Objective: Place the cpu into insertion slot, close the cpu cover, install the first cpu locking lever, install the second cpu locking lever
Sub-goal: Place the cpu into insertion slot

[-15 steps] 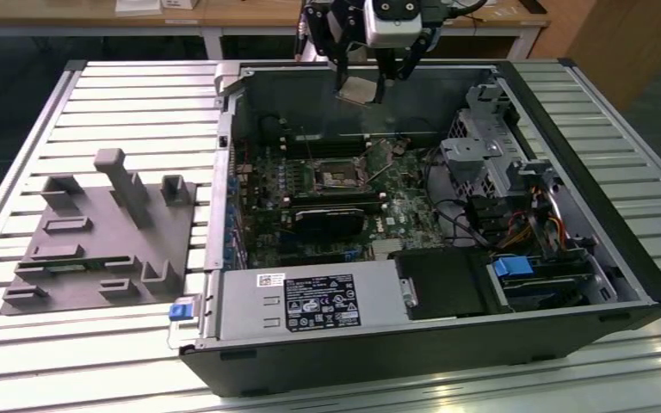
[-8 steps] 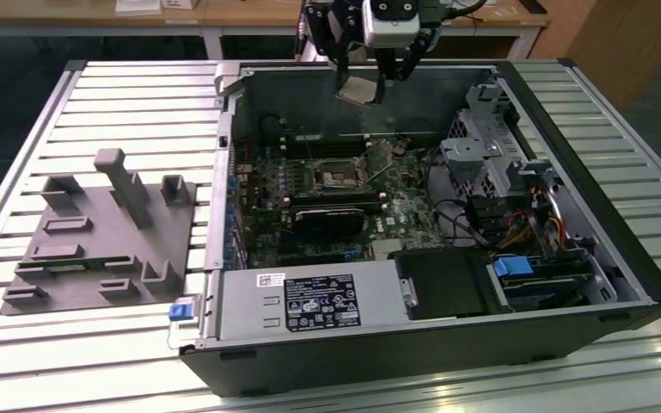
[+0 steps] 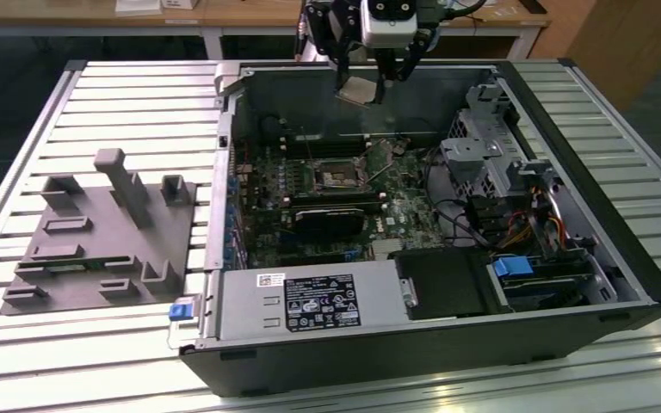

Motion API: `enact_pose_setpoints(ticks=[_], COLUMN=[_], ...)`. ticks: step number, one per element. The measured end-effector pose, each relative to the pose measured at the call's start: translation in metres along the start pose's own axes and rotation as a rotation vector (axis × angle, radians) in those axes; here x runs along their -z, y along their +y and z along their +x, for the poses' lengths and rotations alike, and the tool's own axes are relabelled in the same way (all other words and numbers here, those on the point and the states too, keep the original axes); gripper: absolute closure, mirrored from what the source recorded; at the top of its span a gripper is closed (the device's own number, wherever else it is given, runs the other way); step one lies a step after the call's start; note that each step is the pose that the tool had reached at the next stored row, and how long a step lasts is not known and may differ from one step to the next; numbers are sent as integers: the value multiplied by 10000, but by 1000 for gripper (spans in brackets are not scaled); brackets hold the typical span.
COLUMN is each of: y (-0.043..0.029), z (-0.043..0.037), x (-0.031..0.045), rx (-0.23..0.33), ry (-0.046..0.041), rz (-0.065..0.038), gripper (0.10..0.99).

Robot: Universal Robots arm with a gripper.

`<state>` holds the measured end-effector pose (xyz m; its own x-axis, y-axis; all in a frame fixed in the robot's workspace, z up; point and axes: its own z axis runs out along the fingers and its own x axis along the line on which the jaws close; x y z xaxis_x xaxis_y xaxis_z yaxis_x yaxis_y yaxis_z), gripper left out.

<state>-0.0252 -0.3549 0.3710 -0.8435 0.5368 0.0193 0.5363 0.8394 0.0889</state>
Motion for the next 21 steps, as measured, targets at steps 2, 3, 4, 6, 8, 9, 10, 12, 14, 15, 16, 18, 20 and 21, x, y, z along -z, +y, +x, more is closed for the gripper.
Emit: enact_pose_setpoints(ticks=[2, 3, 4, 6, 8, 9, 10, 12, 14, 15, 16, 18, 20, 21], y=[0, 0, 0, 0, -1, -1, -1, -1, -1, -1, -1, -1, -2, -2], z=[0, 0, 0, 1, 1, 1, 1, 1, 2, 2, 2, 2, 2, 3], x=[0, 0, 0, -1, -1, -1, -1, -2, -2, -2, -2, -2, -2, -2], rx=[-63, -95, -130, -196, -260, -292, -324, -391, -454, -486, -517, -581, -645, -677], ry=[-5, -9, -12, -17, -23, -26, -29, -35, -40, -43, -46, -52, -58, -60], rz=[-1, -2, -2, -4, -5, -6, -7, -8, -9, -10, -11, -12, -13, -13], gripper=[545, 545, 545, 545, 545, 545, 545, 545, 545, 545, 545, 545, 545, 545])
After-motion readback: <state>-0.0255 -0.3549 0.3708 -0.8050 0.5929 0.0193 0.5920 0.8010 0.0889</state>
